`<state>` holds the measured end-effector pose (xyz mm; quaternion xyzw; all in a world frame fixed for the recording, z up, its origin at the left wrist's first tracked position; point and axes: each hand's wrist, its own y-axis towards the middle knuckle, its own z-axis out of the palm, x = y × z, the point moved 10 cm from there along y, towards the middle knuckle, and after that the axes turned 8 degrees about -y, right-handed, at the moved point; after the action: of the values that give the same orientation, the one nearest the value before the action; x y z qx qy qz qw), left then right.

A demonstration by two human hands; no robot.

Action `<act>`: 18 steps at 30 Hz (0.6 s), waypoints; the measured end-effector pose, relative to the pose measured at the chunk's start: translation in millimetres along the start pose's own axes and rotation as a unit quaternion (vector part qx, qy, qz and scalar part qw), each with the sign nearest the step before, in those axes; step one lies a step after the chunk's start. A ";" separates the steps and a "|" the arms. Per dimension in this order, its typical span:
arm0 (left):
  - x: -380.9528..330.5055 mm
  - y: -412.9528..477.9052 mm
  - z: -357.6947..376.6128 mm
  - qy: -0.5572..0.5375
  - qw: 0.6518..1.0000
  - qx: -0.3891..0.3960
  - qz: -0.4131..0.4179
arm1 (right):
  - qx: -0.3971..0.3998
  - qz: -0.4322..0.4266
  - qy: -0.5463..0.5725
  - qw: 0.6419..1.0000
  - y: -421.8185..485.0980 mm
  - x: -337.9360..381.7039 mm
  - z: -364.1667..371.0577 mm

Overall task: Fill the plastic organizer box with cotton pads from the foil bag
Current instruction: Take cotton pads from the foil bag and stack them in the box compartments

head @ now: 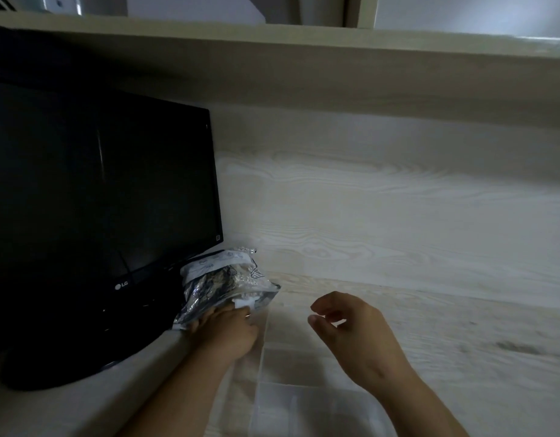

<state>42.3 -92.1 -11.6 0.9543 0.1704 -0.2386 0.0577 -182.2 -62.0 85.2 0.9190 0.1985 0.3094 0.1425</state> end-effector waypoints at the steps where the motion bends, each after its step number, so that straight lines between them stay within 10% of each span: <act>1: 2.2 0.3 -0.6 -0.008 1.000 -0.003 -0.007 | 0.000 -0.001 -0.002 1.000 -0.1 0.0 0.1; 18: -7.5 -22.3 -59.3 -0.235 0.950 -0.202 -0.027 | -0.013 0.002 0.002 1.000 -0.6 -0.5 -4.0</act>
<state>54.1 -62.1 43.5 0.8346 0.2222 -0.4185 0.2809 -185.2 -61.1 87.7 0.9169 0.1928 0.3141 0.1531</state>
